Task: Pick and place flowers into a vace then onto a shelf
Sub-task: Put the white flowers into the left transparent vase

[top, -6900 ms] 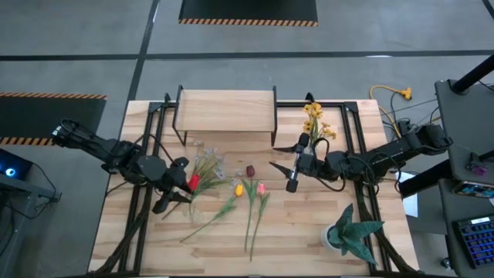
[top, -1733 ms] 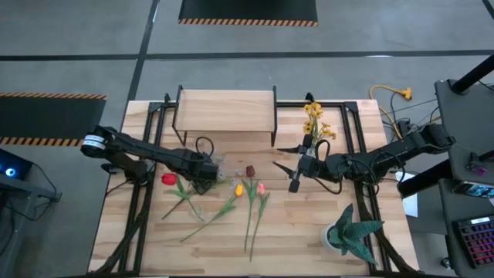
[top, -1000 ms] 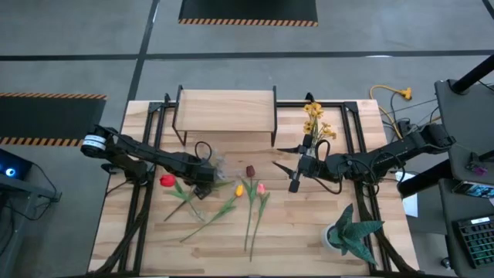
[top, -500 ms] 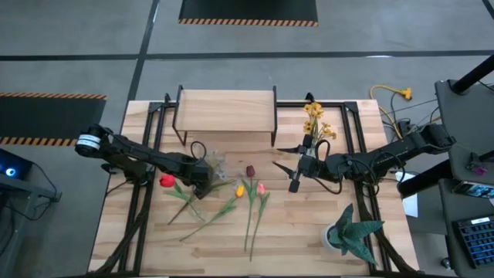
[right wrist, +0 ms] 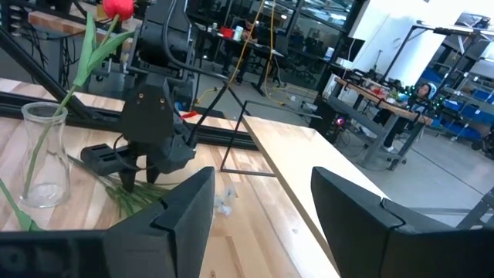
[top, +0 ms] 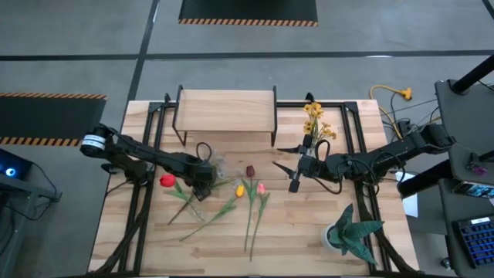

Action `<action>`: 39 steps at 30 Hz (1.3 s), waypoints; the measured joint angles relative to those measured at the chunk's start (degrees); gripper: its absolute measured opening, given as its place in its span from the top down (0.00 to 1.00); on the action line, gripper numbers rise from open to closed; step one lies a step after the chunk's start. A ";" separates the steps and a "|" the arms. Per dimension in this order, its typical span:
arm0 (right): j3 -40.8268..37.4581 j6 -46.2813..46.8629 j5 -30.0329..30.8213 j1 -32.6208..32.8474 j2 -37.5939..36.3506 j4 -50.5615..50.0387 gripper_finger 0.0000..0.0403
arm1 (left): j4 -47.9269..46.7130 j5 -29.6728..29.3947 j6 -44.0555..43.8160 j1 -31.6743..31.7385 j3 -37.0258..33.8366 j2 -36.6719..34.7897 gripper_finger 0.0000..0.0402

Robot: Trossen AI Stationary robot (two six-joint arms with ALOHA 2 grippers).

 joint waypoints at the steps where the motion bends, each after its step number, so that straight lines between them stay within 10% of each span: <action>1: -0.01 -0.02 0.00 0.01 0.00 0.00 0.49 | 0.03 0.04 0.15 -0.01 0.14 0.02 0.59; 14: 0.00 0.00 0.00 0.01 0.00 0.00 0.49 | 0.26 0.97 2.73 0.04 0.65 -0.01 0.97; 39: 0.00 -0.08 0.00 0.00 0.00 -0.02 0.49 | -15.21 -1.02 13.86 0.04 26.27 -0.10 1.00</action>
